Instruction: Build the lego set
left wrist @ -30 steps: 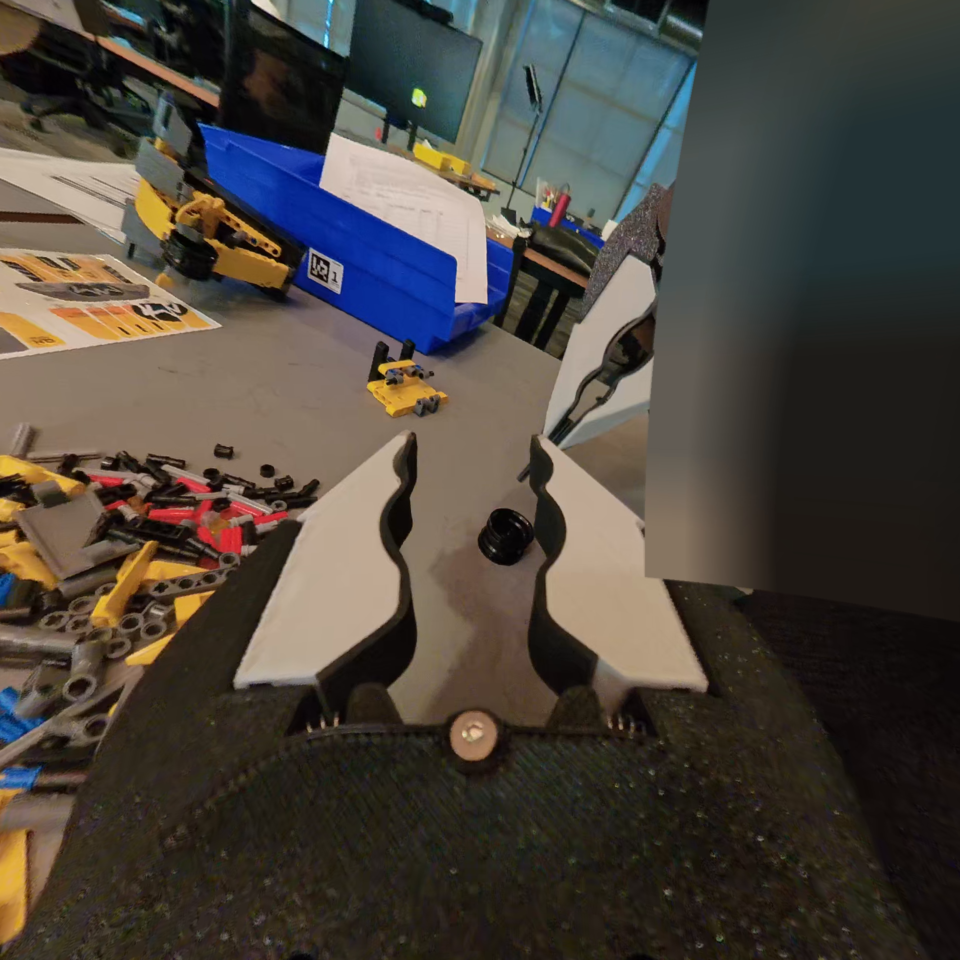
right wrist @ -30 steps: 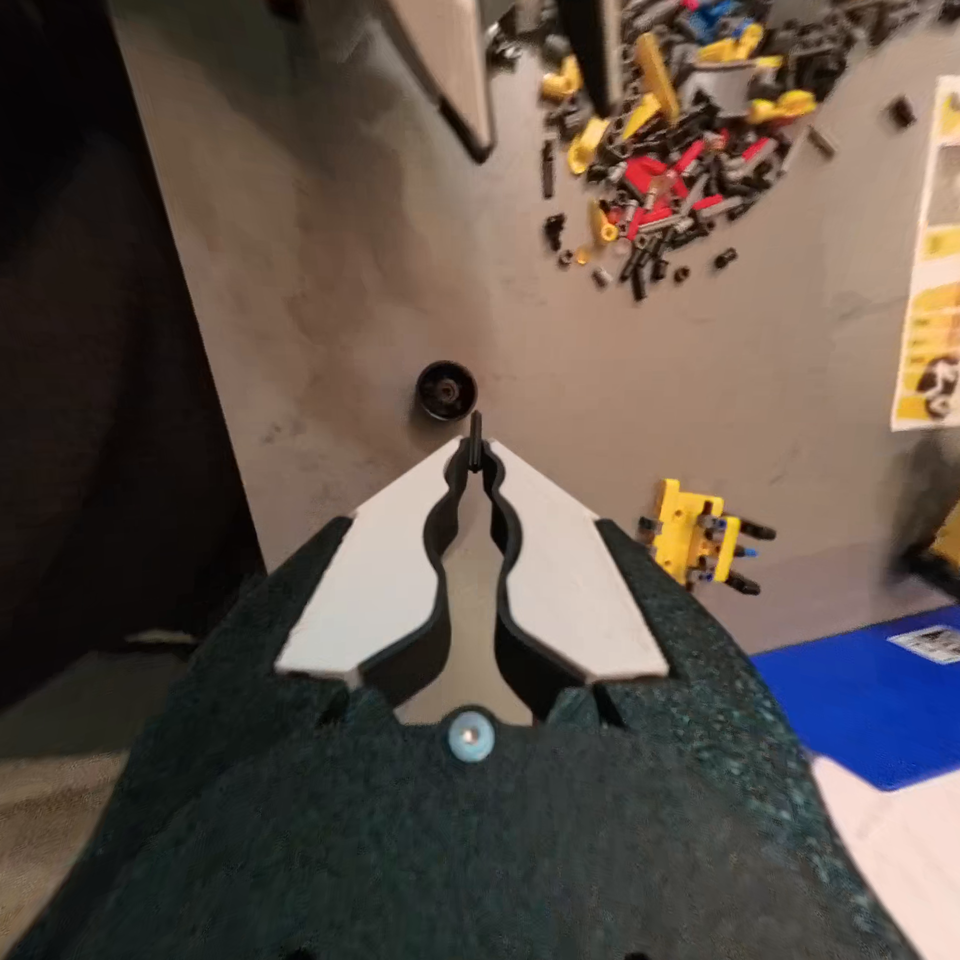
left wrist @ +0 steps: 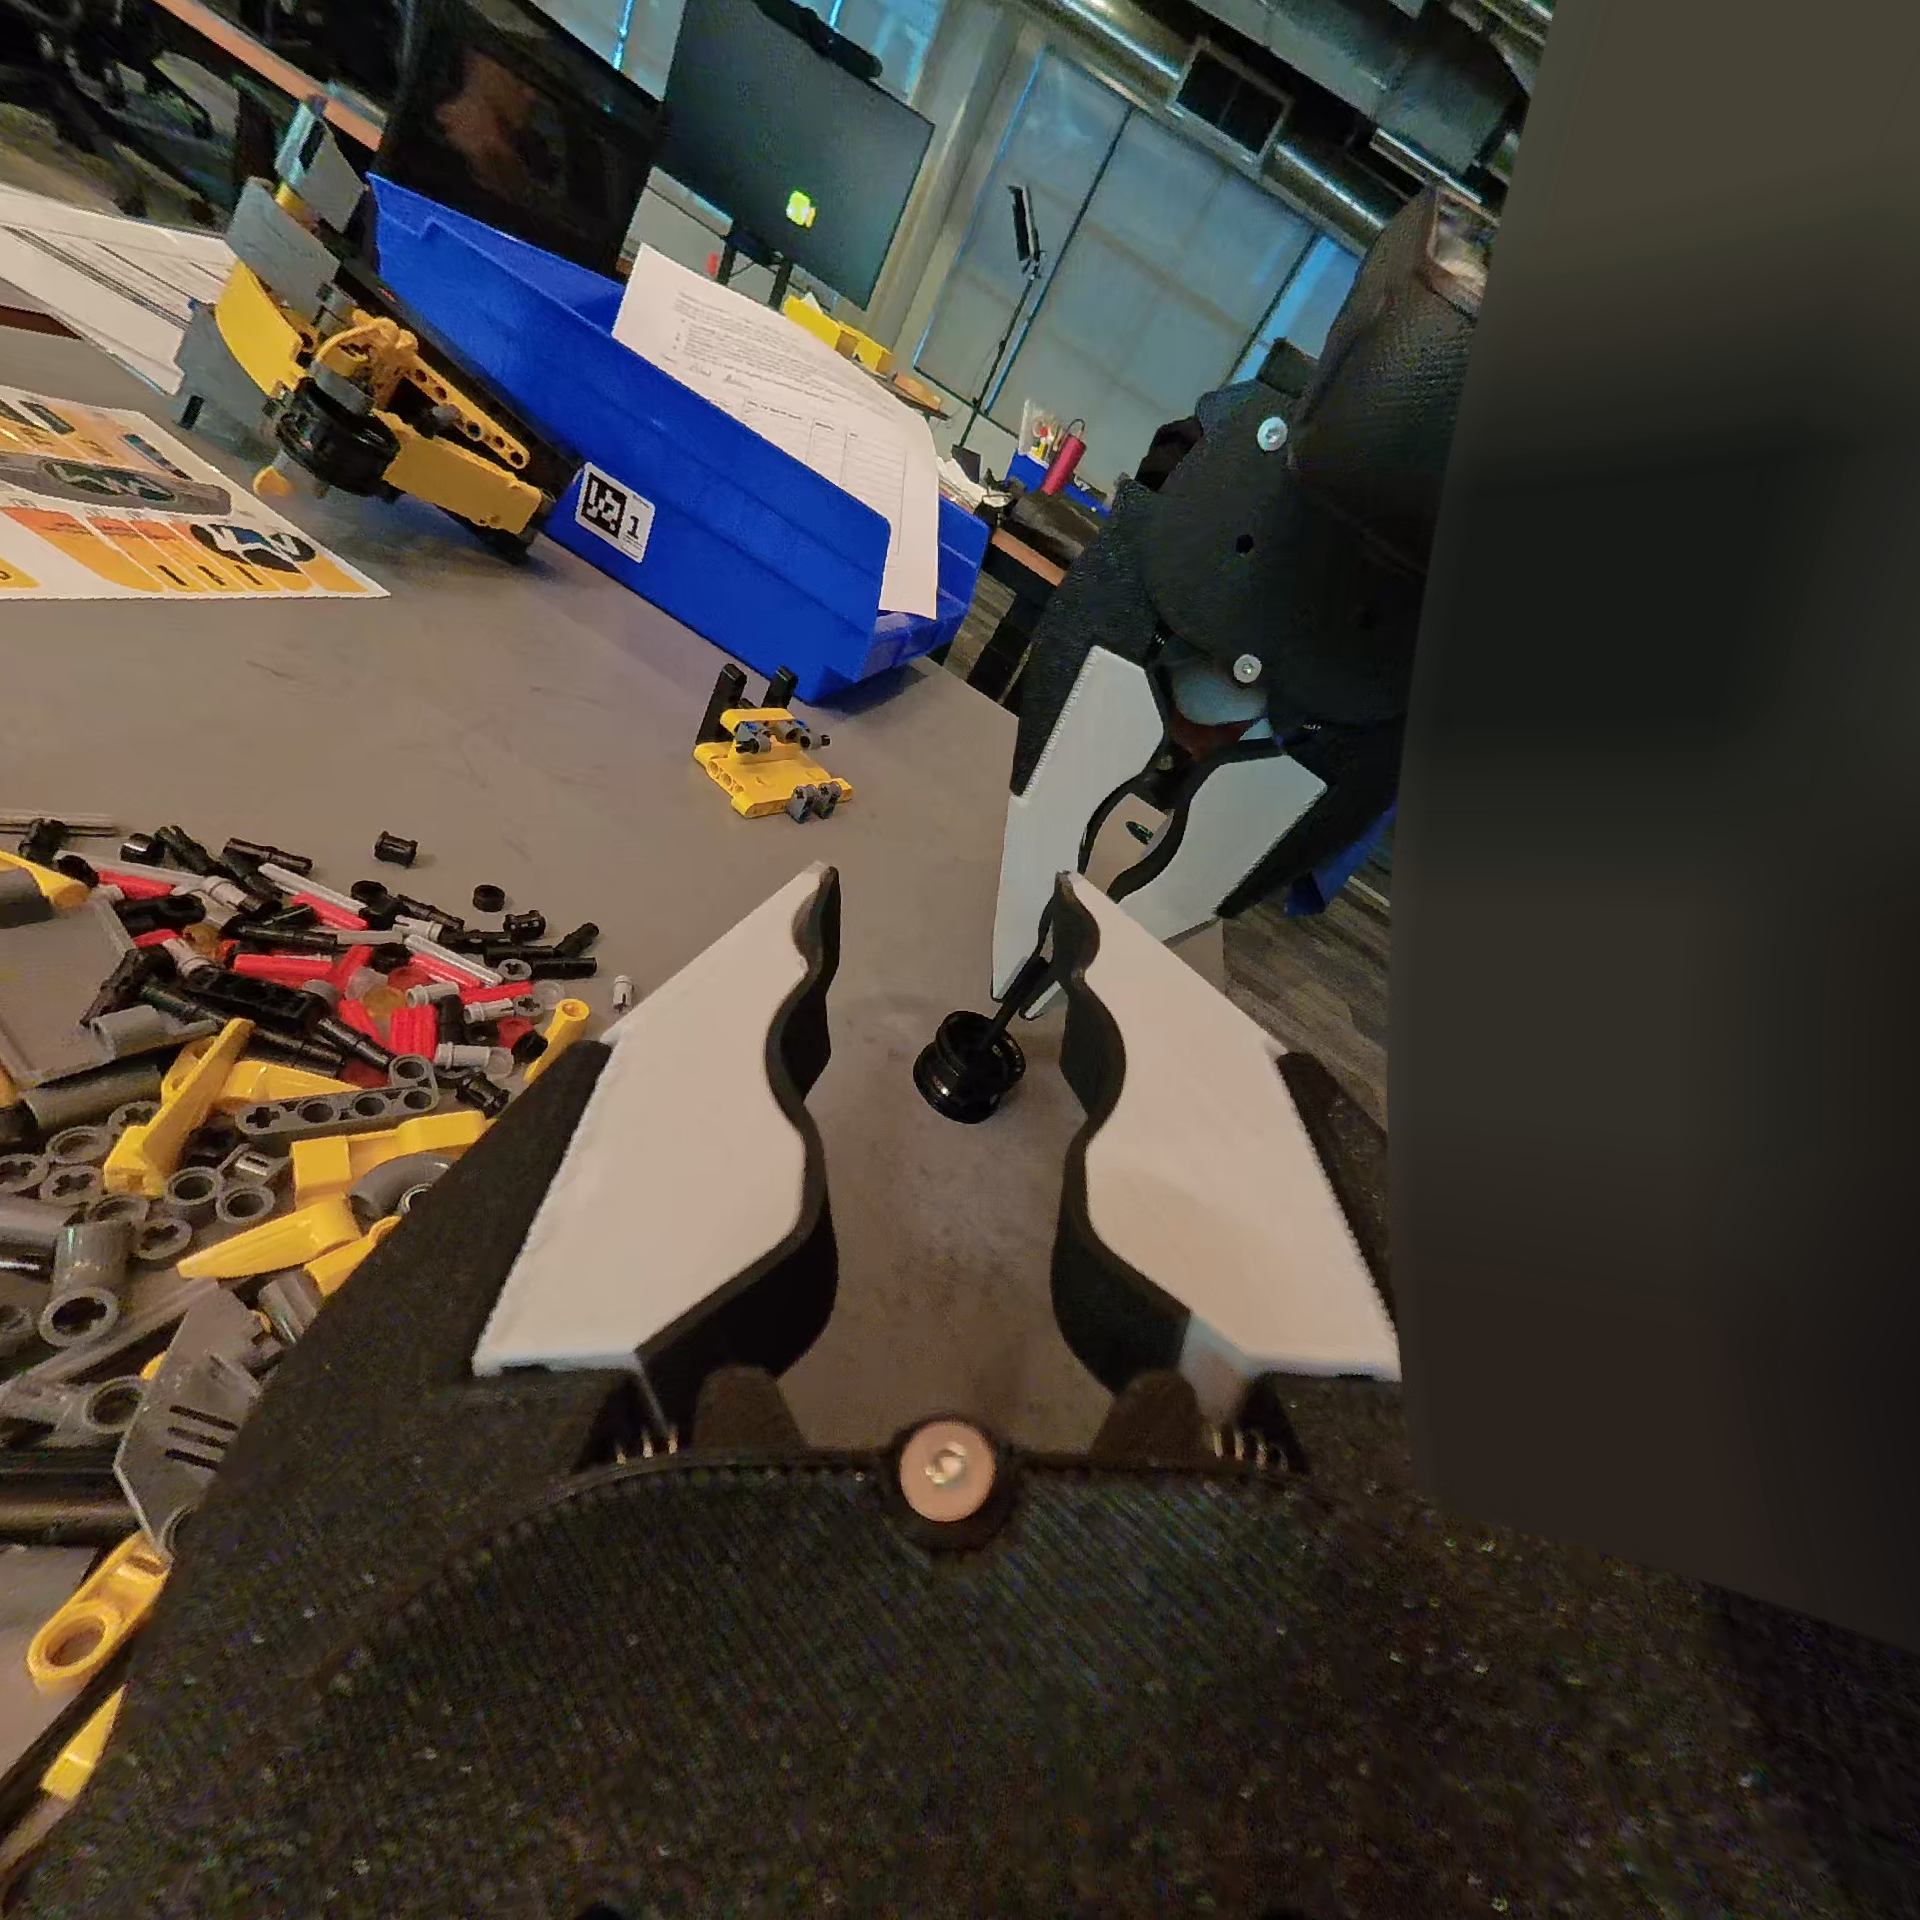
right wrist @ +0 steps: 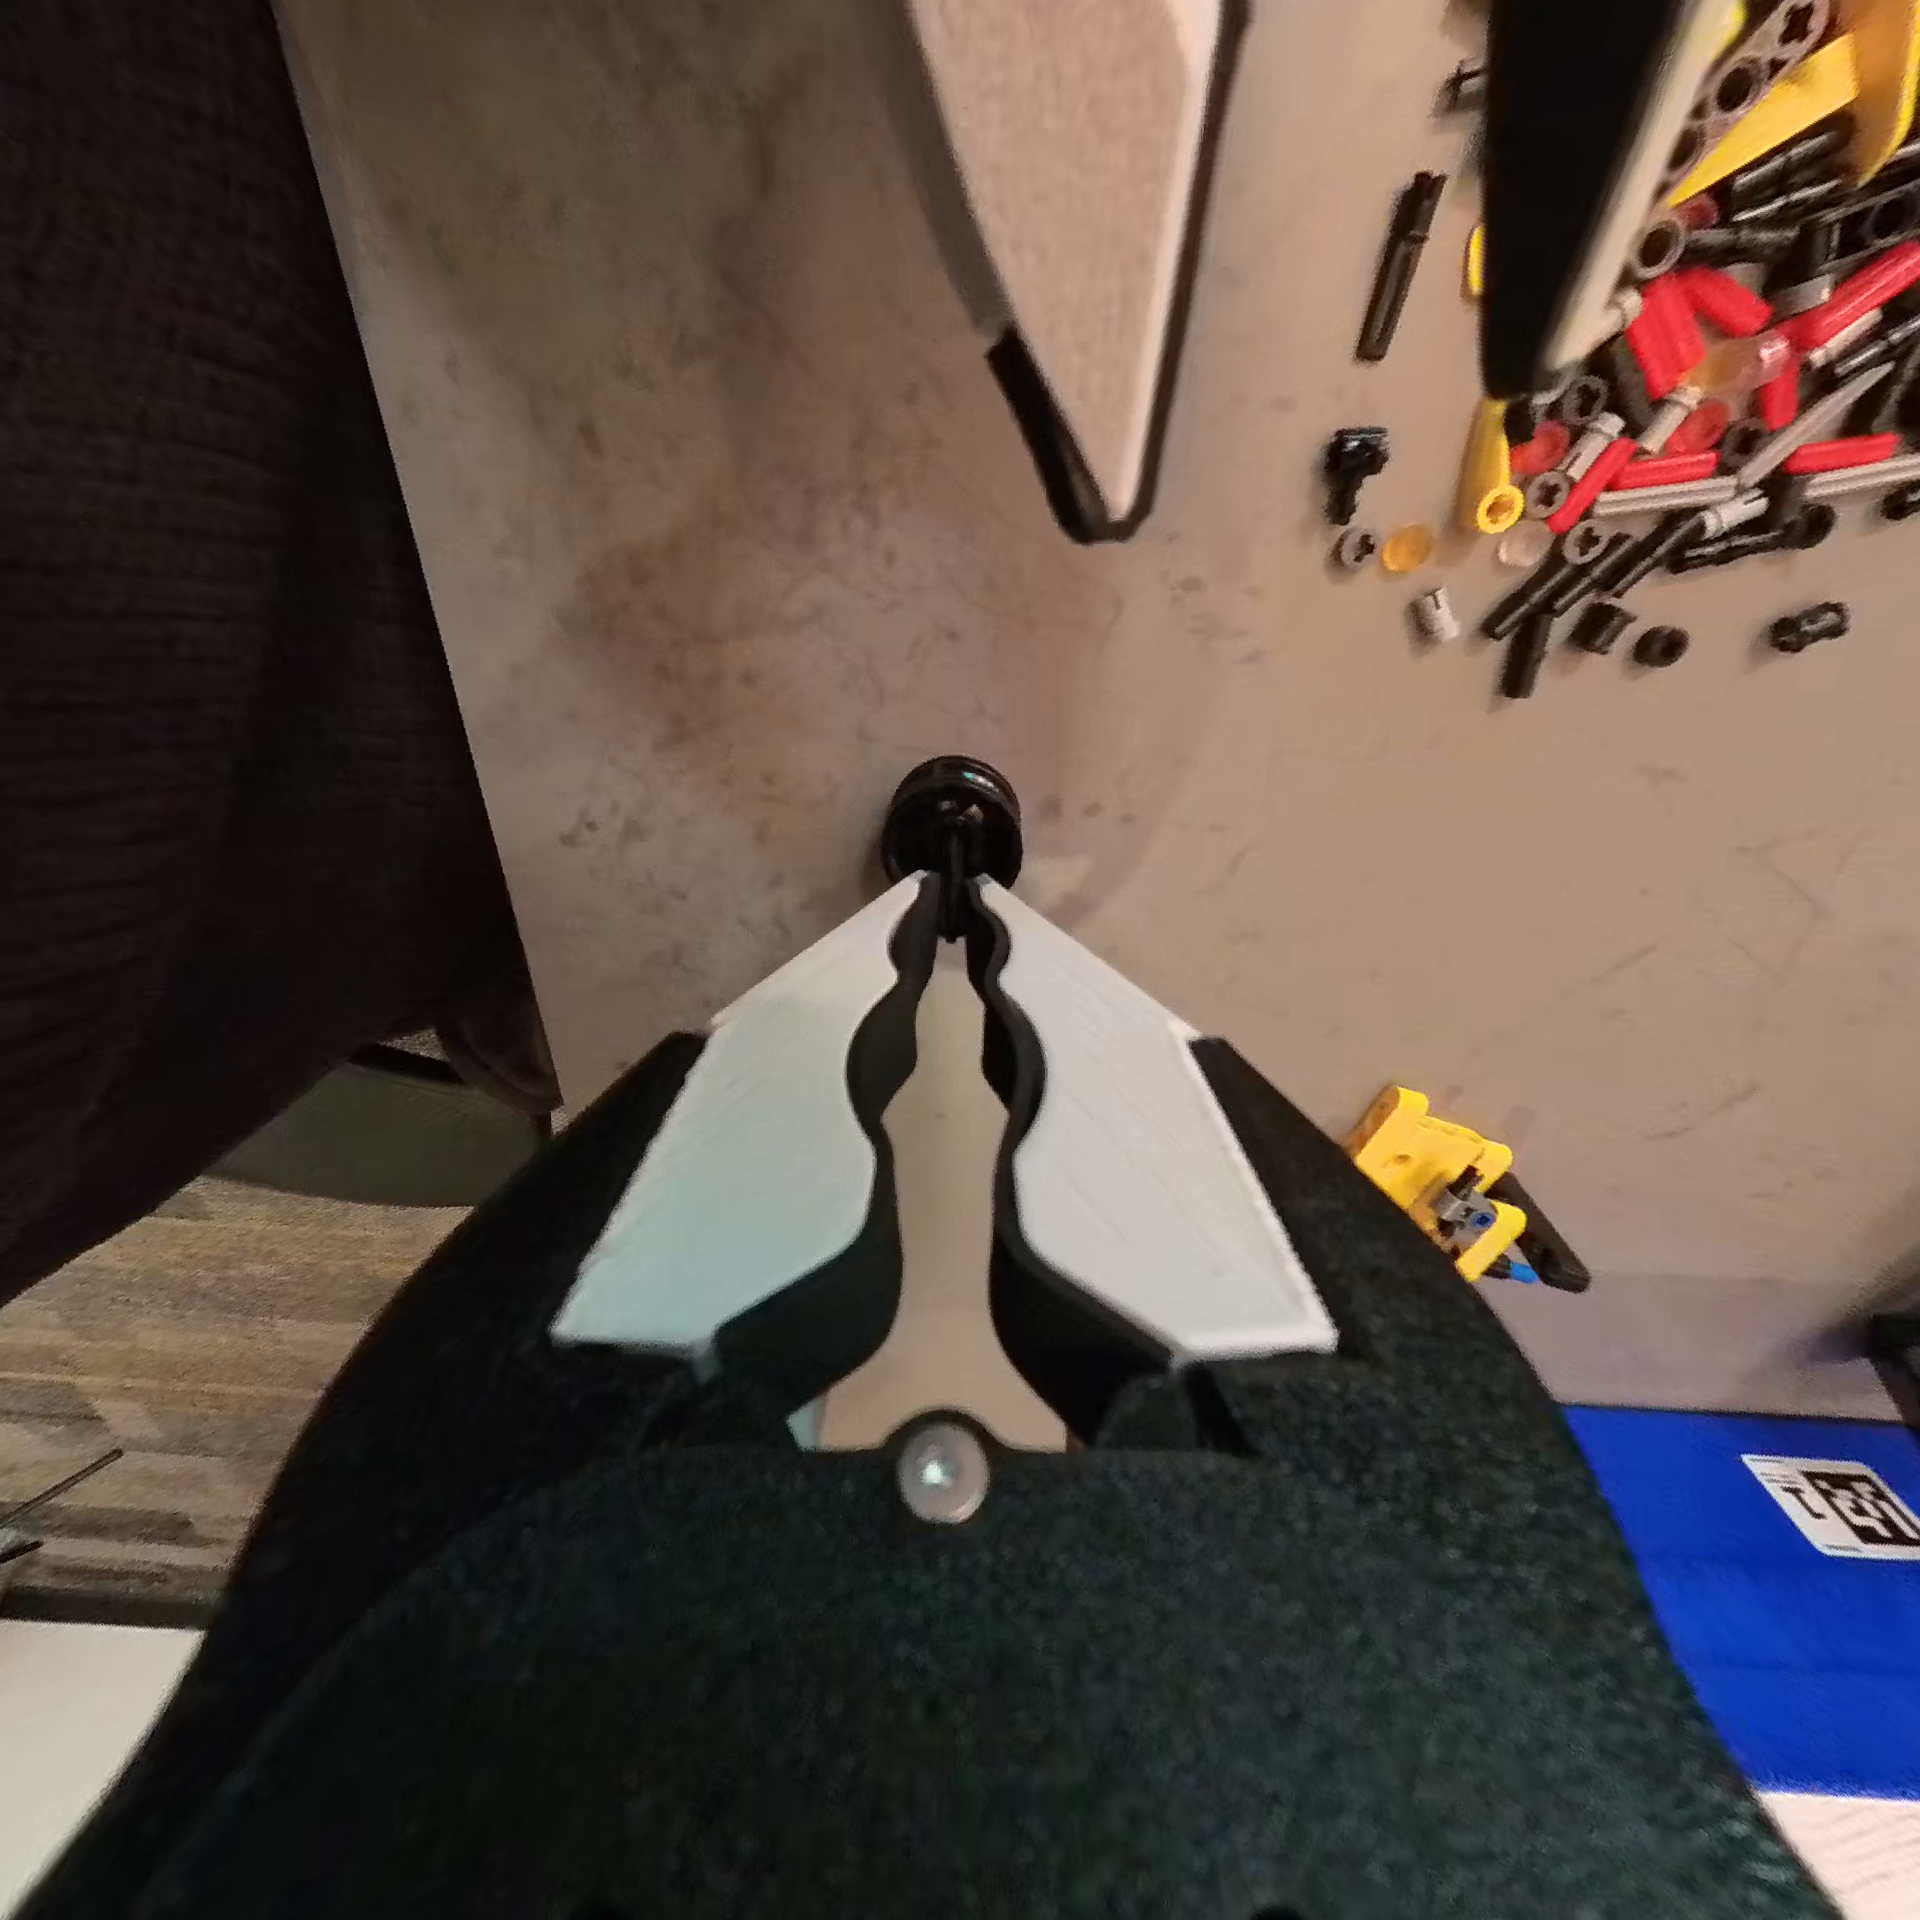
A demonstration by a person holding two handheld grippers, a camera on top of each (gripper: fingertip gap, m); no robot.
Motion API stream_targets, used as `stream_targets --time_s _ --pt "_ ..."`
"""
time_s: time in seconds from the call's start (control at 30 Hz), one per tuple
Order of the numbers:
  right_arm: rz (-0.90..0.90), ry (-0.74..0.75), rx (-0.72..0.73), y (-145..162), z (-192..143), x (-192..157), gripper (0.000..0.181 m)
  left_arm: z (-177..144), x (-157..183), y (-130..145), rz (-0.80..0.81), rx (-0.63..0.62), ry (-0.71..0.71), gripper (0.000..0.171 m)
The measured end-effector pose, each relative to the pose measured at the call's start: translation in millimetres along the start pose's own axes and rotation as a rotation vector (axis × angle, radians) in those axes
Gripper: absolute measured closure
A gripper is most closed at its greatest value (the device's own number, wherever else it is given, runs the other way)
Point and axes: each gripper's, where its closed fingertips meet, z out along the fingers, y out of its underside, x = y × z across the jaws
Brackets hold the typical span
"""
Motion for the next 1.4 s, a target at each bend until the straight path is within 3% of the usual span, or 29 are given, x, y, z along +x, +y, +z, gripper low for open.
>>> stream_targets --time_s 0.23,0.4,0.53,1.4 --pt "0.014 -0.011 0.055 -2.3 0.2 -0.2 0.177 -0.2 1.4 0.0 -0.001 0.001 0.01 0.134" --pt "-0.22 0.045 0.081 -1.6 0.0 -3.3 0.177 -0.1 1.4 0.1 -0.003 0.0 0.012 0.133" --pt "-0.274 0.059 0.076 -1.6 0.1 -2.9 0.177 0.2 1.2 0.8 -0.002 -0.003 0.01 0.133" --pt "-0.163 -0.018 0.09 -2.7 1.6 -9.0 0.177 -0.1 1.3 0.8 -0.016 -0.002 0.018 0.133"
